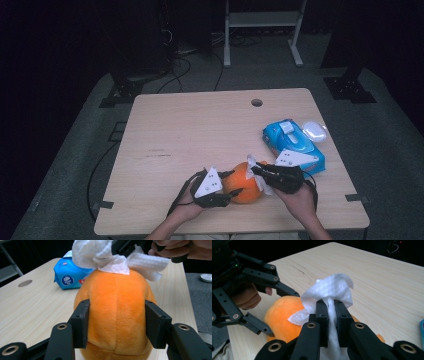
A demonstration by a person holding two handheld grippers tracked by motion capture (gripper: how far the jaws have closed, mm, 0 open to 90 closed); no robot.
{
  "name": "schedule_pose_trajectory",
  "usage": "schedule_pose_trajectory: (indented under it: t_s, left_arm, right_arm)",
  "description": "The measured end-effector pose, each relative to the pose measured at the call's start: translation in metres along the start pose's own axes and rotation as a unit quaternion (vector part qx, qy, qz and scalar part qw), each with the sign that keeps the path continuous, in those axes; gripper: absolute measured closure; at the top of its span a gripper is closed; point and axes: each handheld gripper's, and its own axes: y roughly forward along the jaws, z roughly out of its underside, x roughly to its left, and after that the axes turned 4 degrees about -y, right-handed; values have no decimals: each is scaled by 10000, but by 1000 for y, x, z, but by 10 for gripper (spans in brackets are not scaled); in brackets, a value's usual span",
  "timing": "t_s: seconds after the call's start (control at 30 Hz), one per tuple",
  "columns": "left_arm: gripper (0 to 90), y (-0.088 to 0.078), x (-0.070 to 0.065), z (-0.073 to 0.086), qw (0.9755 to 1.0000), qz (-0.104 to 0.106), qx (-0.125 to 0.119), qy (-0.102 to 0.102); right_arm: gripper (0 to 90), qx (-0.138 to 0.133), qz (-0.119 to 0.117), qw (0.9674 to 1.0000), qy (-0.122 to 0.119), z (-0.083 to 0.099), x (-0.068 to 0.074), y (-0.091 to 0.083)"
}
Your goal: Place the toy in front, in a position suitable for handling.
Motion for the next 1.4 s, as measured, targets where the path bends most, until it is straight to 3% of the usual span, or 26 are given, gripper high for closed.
schedule_pose_trajectory:
  t_s: [0.07,0.13,0.23,0.37,0.67,0.87,0.93,1.07,1.17,1.27,1.4]
  left_arm:
    - [456,0,-1,-1,10000,-18,-14,-19]
    - [460,-1,0,-2,10000,-30,-12,5]
    - [467,-6,1,-6,10000,-43,-13,-20]
    - [485,-14,2,-13,9999,-73,-154,-5]
    - [442,-13,11,-4,9999,-32,-75,-76]
    - [429,-16,15,0,9999,-27,-85,-145]
    - [422,-17,16,1,9998,-42,-92,-186]
    - [414,-20,21,3,9994,-31,-122,-318]
    - [411,-19,23,3,9991,-14,-165,-400]
    - [409,-17,22,2,9989,4,-206,-428]
    - [402,-12,19,0,9989,32,-236,-406]
  right_arm:
    - [828,-104,-200,9997,-77,-4,10,0]
    - [828,-108,-318,9989,-335,-10,24,3]
    - [828,-128,-351,9986,-375,-13,26,3]
    - [828,-217,-365,9991,-85,-9,16,1]
    - [828,-152,-350,9983,450,14,-7,12]
    - [828,-132,-176,9980,595,23,-16,11]
    - [828,-19,2,9977,677,29,-22,11]
    - [828,228,115,9945,1020,45,-36,18]
    - [828,201,56,9925,1204,49,-41,19]
    - [828,4,-49,9936,1124,37,-34,14]
    - [828,-336,-277,9967,681,13,-10,6]
